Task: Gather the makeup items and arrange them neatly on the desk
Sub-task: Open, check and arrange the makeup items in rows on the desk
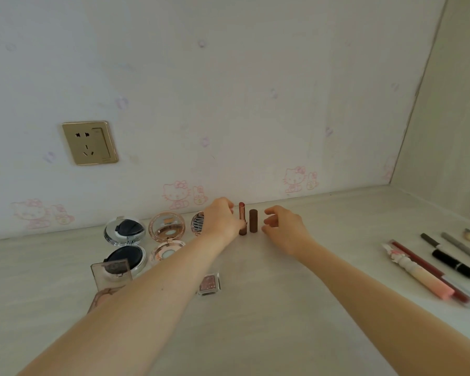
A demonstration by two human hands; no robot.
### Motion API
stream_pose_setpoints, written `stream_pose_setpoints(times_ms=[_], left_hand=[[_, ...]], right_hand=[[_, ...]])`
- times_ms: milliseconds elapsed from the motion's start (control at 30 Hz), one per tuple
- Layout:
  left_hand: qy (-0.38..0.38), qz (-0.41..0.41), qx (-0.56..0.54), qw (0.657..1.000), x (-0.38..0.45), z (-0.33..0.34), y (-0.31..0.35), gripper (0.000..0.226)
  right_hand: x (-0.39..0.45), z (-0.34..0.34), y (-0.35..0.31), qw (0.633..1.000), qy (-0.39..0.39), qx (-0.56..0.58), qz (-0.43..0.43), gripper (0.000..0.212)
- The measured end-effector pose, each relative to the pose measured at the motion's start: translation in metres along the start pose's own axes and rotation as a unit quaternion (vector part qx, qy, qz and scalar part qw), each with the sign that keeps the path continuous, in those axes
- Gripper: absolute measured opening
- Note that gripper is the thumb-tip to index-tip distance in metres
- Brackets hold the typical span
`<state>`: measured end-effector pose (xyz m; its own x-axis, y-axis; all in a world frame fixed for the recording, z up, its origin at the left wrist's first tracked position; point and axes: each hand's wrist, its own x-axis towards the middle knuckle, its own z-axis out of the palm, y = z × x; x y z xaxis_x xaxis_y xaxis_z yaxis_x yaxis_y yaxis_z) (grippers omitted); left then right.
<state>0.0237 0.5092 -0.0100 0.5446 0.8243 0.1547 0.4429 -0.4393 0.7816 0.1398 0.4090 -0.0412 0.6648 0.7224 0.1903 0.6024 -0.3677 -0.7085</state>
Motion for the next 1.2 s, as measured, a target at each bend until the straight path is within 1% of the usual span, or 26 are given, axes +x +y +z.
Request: stream_pose_setpoints(times_ms=[67, 133, 300, 400, 633, 733, 767, 833, 867, 933, 967, 1067, 1200], left_hand=[[0.002, 0.010, 0.001, 1.000, -0.007, -0.005, 0.004, 0.054], [0.016, 0.029, 0.014, 0.999, -0.015, -0.009, 0.007, 0.053], [0.062, 0.116, 0.050, 0.990, -0.042, -0.010, 0.011, 0.039], [0.055, 0.168, 0.051, 0.983, -0.061, 0.006, 0.018, 0.030], [-0.053, 0.246, 0.064, 0.966, -0.099, 0.073, 0.044, 0.026], [-0.139, 0.276, 0.068, 0.949, -0.108, 0.104, 0.064, 0.028], [-0.172, 0.291, 0.076, 0.938, -0.110, 0.113, 0.073, 0.029], [-0.216, 0.320, 0.092, 0.918, -0.113, 0.131, 0.094, 0.030], [-0.229, 0.330, 0.094, 0.911, -0.113, 0.139, 0.103, 0.029], [-0.249, 0.334, 0.101, 0.904, -0.112, 0.156, 0.121, 0.026], [-0.256, 0.333, 0.107, 0.901, -0.111, 0.163, 0.128, 0.025], [-0.272, 0.332, 0.109, 0.897, -0.108, 0.184, 0.146, 0.028], [-0.284, 0.312, 0.120, 0.899, -0.102, 0.206, 0.157, 0.034]], right_hand=[[-0.011, -0.009, 0.000, 0.998, -0.010, -0.058, -0.020, 0.040], [-0.025, -0.020, 0.001, 0.992, -0.016, -0.119, -0.043, 0.040], [-0.068, -0.058, 0.009, 0.960, -0.016, -0.259, -0.103, 0.036], [-0.095, -0.087, 0.017, 0.948, -0.010, -0.299, -0.110, 0.036], [-0.139, -0.150, 0.056, 0.940, 0.008, -0.332, -0.076, 0.033], [-0.148, -0.176, 0.073, 0.934, 0.018, -0.354, -0.048, 0.031], [-0.151, -0.184, 0.078, 0.930, 0.019, -0.364, -0.038, 0.035], [-0.156, -0.197, 0.090, 0.921, 0.014, -0.387, -0.032, 0.049], [-0.158, -0.203, 0.097, 0.921, 0.020, -0.389, -0.025, 0.048], [-0.164, -0.214, 0.109, 0.922, 0.044, -0.385, -0.004, 0.035], [-0.165, -0.219, 0.116, 0.923, 0.054, -0.381, 0.000, 0.033], [-0.168, -0.229, 0.135, 0.921, 0.059, -0.384, 0.019, 0.033], [-0.160, -0.233, 0.156, 0.921, 0.072, -0.381, 0.029, 0.034]])
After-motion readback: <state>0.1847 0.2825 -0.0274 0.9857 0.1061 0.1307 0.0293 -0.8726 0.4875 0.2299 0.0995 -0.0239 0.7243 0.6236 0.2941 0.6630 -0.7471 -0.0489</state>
